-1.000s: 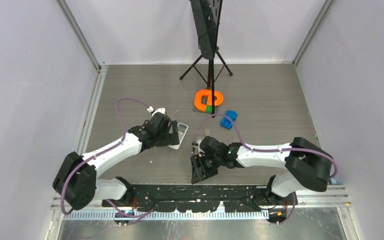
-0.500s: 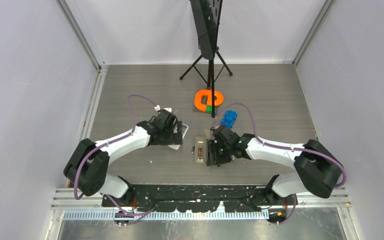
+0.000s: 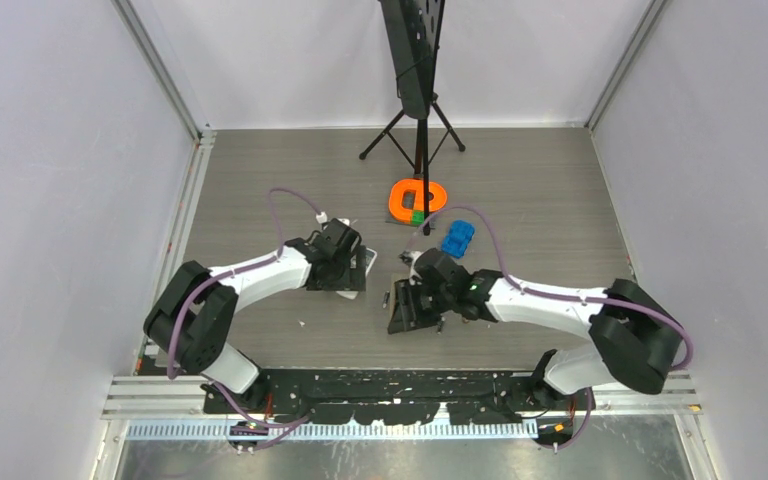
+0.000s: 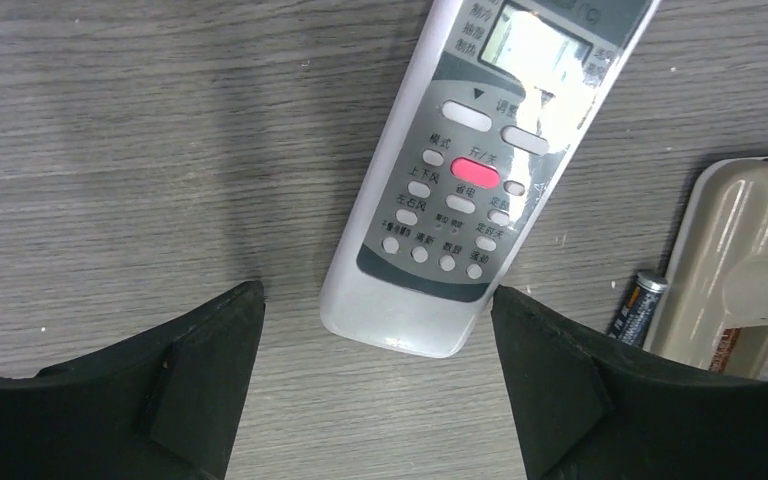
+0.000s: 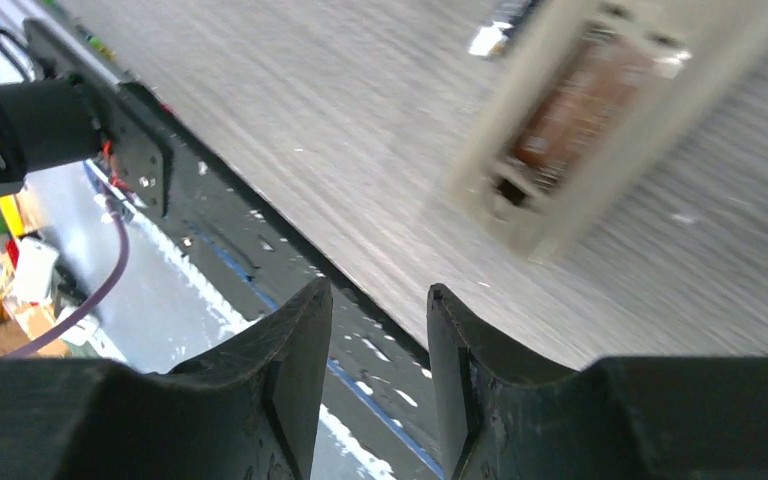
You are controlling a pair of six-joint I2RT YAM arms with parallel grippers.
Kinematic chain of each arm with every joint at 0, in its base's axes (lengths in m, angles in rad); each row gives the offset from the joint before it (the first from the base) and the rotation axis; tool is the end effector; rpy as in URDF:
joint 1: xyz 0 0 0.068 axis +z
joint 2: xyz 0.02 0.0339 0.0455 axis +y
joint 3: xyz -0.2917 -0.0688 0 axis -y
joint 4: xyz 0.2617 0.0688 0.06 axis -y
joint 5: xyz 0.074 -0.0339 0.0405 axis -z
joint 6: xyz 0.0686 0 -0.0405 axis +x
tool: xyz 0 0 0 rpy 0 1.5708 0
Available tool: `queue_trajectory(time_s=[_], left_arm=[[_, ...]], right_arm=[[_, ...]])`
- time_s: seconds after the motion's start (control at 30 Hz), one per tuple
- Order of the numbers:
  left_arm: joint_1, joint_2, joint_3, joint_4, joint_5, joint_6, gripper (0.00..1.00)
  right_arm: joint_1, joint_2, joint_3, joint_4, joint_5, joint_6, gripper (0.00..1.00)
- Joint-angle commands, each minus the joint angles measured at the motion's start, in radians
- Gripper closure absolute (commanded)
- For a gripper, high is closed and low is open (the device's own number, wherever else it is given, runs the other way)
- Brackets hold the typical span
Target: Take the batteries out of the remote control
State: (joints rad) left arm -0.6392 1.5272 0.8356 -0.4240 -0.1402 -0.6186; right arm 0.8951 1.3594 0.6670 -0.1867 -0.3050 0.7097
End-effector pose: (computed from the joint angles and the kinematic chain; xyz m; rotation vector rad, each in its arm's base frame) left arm 0.2541 -0.1770 0.1568 -0.0160 2.6850 -0.2133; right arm 0.1637 0.2372 0.1704 -0.3991 2.6761 0.9885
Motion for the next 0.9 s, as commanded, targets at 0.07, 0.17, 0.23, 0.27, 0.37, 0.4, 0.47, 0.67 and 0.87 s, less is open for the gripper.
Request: queue_trajectory(time_s=[0.07,0.17,0.23,0.27,0.37,0.4,0.47,0.67,0.87], left_arm=[[0.005,-0.008,0.020,-0.004,-0.062,0.000,0.14],[0.005,-0.036,0.002,-0.010,-0.081,-0.008,0.14],[0.006,-0.048,-0.010,-0.004,-0.084,-0.012,0.14],[0.006,-0.050,-0.014,-0.003,-0.083,-0.012,0.14],[0.005,-0.047,-0.013,-0.005,-0.073,-0.011,0.14],[0.006,-0.045,-0.013,-0.004,-0.073,-0.010,0.14],[0.006,-0.041,-0.012,0.000,-0.068,-0.008,0.14],[0.006,-0.034,-0.004,0.027,-0.027,0.017,0.14],[0.004,-0.004,0.008,0.033,0.005,0.039,0.14]], right_arm=[[0.128,0.171,0.175,0.043,0.111,0.052,0.55],[0.130,0.223,0.191,0.039,0.177,0.070,0.55],[0.125,0.245,0.191,0.039,0.209,0.081,0.55],[0.120,0.252,0.193,0.022,0.223,0.082,0.55],[0.088,0.258,0.171,-0.011,0.272,0.085,0.56],[0.075,0.254,0.157,-0.012,0.279,0.088,0.56],[0.035,0.233,0.124,-0.002,0.280,0.092,0.57],[-0.097,0.147,0.055,-0.008,0.300,0.062,0.57],[-0.148,0.188,0.088,0.004,0.176,0.018,0.58]])
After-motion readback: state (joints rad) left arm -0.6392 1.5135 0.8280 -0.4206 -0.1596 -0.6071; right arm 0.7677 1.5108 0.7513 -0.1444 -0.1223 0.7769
